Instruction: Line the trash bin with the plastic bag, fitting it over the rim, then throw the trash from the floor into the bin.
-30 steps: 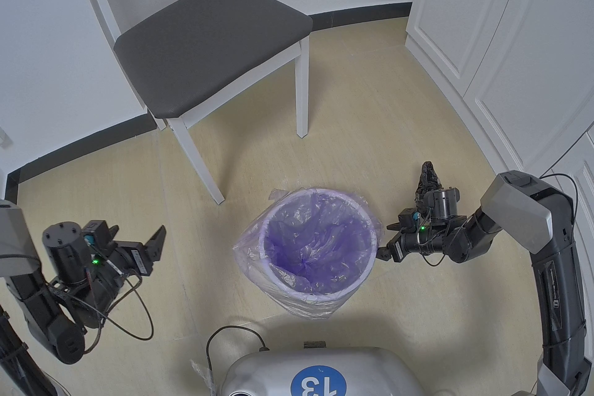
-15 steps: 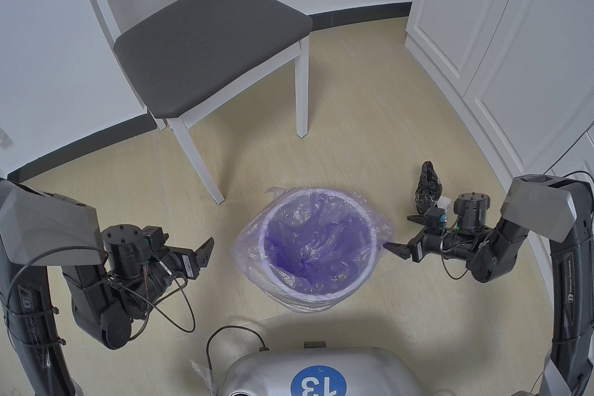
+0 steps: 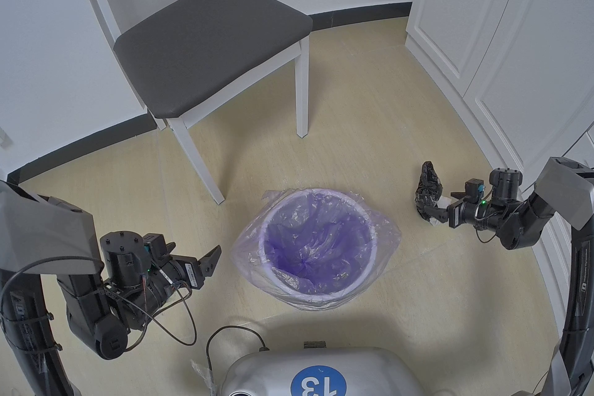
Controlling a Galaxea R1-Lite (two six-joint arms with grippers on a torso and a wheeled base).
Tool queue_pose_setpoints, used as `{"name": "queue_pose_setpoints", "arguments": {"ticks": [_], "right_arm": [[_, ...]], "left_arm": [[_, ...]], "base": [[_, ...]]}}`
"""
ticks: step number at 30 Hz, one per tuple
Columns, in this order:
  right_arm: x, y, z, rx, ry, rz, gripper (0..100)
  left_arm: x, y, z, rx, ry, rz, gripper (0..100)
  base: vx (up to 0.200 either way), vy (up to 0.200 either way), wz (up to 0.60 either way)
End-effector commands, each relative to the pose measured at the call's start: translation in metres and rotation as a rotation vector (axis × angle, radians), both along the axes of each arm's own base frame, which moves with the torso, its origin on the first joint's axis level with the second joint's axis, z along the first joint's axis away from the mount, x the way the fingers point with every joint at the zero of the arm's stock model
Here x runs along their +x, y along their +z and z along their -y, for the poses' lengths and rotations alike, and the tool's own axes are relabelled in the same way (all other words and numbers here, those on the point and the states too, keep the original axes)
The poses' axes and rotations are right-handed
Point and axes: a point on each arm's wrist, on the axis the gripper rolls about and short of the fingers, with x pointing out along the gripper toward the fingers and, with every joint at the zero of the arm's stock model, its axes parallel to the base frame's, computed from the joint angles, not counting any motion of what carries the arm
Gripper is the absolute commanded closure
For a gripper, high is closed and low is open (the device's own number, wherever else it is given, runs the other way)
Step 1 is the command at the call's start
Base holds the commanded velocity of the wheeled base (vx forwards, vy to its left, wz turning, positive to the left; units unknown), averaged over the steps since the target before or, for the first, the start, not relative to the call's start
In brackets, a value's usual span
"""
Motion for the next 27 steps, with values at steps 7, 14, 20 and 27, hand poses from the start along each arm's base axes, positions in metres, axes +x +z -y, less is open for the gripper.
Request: {"name": "queue_pose_setpoints", "arguments": {"ticks": [7, 14, 20, 27], "right_arm": [[0.035, -0.015, 0.014, 0.095, -0.171, 0.007, 0], [0.061, -0.058, -0.002, 0.146, -0.203, 0.023, 0], [0.085, -0.087, -0.003, 0.226, -0.269, 0.085, 0], [0.100, -0.098, -0.008, 0.335, -0.316, 0.131, 0]], "left_arm": [[-0.010, 0.013, -0.001, -0.031, 0.000, 0.034, 0], [-0.013, 0.010, 0.005, -0.023, -0.027, 0.017, 0], [-0.014, 0.012, 0.005, -0.026, -0.027, 0.025, 0], [-0.017, 0.011, 0.012, -0.025, -0.049, 0.021, 0]], "base": [[0.000, 0.000, 0.00], [0.000, 0.000, 0.00], [0.000, 0.000, 0.00], [0.000, 0.000, 0.00]]}}
